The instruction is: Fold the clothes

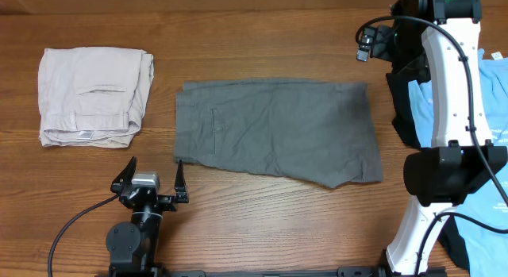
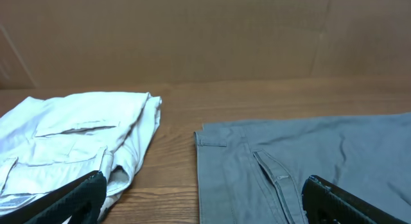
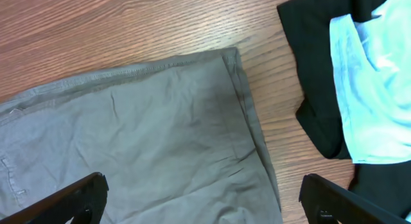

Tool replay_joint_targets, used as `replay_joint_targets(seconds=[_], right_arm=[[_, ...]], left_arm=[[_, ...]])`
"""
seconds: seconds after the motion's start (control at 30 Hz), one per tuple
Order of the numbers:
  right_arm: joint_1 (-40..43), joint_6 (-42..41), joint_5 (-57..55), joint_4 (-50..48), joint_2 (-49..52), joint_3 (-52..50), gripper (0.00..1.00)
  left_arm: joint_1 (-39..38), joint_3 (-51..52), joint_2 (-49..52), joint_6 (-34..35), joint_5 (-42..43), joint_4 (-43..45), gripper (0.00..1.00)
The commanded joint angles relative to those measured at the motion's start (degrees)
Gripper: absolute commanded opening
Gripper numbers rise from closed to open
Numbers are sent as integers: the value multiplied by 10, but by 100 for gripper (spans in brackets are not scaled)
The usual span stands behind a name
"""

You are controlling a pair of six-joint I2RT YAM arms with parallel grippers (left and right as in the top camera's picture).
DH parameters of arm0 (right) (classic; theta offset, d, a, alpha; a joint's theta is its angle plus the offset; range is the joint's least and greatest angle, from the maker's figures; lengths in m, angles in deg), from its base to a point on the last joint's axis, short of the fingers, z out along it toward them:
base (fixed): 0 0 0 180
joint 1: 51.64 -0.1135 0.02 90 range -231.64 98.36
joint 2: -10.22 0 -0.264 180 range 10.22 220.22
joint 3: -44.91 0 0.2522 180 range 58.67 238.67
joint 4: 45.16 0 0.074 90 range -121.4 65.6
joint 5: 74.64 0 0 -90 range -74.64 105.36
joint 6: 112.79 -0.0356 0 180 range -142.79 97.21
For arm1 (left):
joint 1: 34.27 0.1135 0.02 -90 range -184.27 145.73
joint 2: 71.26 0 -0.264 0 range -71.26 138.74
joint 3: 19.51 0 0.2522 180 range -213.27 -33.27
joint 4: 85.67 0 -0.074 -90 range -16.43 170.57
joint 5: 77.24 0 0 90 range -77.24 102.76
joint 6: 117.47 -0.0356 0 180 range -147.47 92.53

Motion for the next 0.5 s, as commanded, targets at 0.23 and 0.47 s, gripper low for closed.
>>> replay_joint_targets(seconds=[0.23,0.47], right_arm=[[-2,0,1,-5,2,4,100],[-2,0,1,-5,2,4,100]], left_arm=[[-3,3,-7,-11,-4,23,100],[-3,2,-7,-8,24,33,100]])
